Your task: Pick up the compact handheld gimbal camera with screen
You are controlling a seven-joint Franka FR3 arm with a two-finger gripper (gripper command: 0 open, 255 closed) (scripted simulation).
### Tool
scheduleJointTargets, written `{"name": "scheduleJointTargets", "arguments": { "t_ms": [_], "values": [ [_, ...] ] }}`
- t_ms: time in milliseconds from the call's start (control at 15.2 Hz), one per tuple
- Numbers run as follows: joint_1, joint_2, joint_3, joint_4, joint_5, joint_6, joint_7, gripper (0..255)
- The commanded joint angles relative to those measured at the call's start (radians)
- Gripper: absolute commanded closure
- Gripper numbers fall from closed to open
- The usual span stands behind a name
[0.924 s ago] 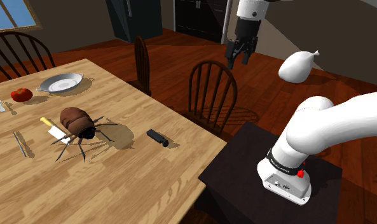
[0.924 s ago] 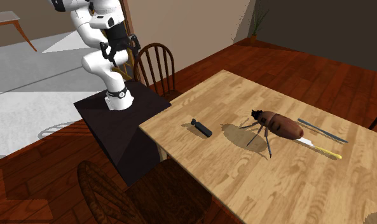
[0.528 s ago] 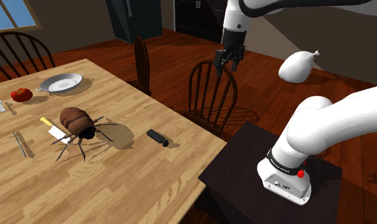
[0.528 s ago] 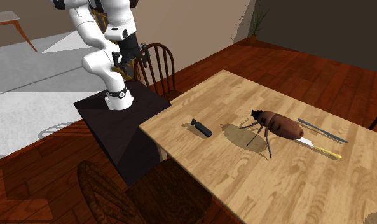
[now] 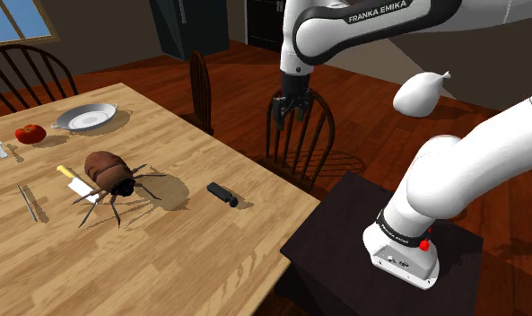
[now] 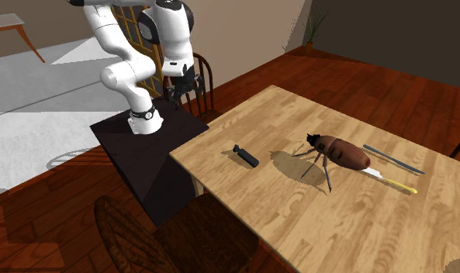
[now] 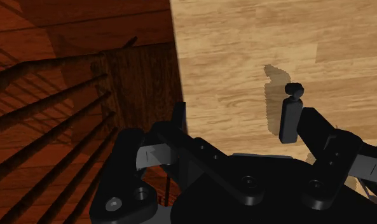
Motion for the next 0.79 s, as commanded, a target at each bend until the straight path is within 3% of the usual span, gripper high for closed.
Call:
{"name": "scheduleJointTargets", "arguments": {
  "t_ms": [0, 726],
  "values": [
    [0.011, 0.065, 0.017, 0.006, 0.007, 0.058, 0.012, 0],
    [0.06, 0.466, 0.093, 0.142, -0.008, 0.303, 0.079, 0]
  ]
}}
